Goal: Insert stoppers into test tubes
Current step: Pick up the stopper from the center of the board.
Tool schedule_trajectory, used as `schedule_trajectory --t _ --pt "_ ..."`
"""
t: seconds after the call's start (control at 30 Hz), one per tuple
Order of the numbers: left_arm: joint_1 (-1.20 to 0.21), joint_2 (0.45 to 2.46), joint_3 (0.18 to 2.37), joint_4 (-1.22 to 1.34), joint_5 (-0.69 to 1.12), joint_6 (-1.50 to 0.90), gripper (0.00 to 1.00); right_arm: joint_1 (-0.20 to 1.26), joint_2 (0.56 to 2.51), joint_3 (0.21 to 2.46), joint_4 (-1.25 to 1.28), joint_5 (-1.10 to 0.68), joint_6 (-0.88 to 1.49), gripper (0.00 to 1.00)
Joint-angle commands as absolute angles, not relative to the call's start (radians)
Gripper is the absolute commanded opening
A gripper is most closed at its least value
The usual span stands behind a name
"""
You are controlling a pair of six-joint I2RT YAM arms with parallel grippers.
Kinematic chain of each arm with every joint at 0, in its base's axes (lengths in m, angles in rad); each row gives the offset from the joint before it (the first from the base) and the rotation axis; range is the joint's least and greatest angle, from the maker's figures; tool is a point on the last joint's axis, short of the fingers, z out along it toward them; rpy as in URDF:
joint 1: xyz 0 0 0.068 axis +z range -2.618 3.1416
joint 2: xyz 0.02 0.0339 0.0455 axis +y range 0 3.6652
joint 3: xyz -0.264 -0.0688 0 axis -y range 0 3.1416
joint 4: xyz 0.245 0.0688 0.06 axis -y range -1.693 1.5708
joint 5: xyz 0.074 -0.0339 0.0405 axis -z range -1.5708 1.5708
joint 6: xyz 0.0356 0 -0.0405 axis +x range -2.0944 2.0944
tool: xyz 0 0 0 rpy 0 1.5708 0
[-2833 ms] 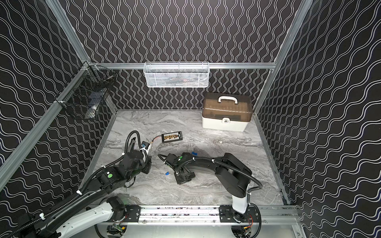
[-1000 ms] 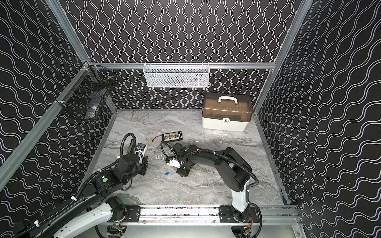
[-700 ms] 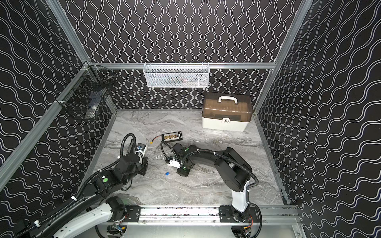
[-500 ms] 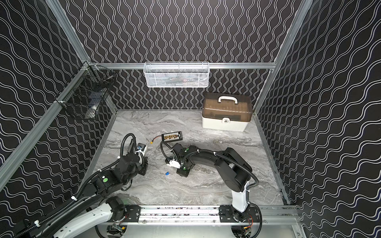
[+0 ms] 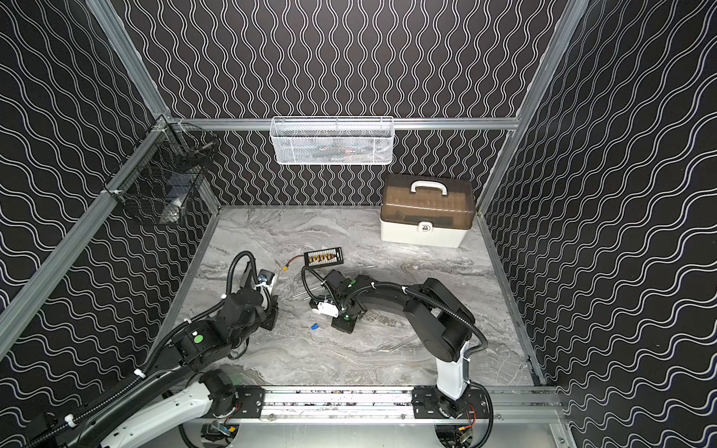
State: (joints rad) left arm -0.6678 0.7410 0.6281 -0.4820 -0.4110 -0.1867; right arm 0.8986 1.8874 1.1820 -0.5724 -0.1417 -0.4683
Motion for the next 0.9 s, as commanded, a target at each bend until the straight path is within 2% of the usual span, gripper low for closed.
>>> schedule_trajectory --t 0.0,0.17,0.33,0.53,0.7,0.87 --pt "-0.667 0.734 0.627 -0.465 -0.423 -0.198 0.0 0.899 1.899 1.174 -0.627 -0.167 -0.489 0.12" --pt "-0.667 0.742 0.628 -0.459 -0.421 -0.184 0.0 0.893 1.864 1.176 -0.645 -0.179 -0.486 0.08" --pt "-0.667 0.751 0.64 -0.427 -0.386 -0.074 0.0 0.851 1.737 1.185 -0.685 -0.237 -0.432 0.06" --pt "-0.667 0.746 0.659 -0.447 -0.151 0.33 0.0 0.753 1.539 1.172 -0.765 -0.399 -0.325 0.07" --pt "-0.667 0.788 0.685 -0.562 0.061 0.621 0.0 0.747 1.5 1.222 -0.908 -0.428 -0.284 0.08" --pt "-0.667 0.865 0.711 -0.585 0.118 0.706 0.0 0.747 1.521 1.3 -0.996 -0.55 -0.202 0.09"
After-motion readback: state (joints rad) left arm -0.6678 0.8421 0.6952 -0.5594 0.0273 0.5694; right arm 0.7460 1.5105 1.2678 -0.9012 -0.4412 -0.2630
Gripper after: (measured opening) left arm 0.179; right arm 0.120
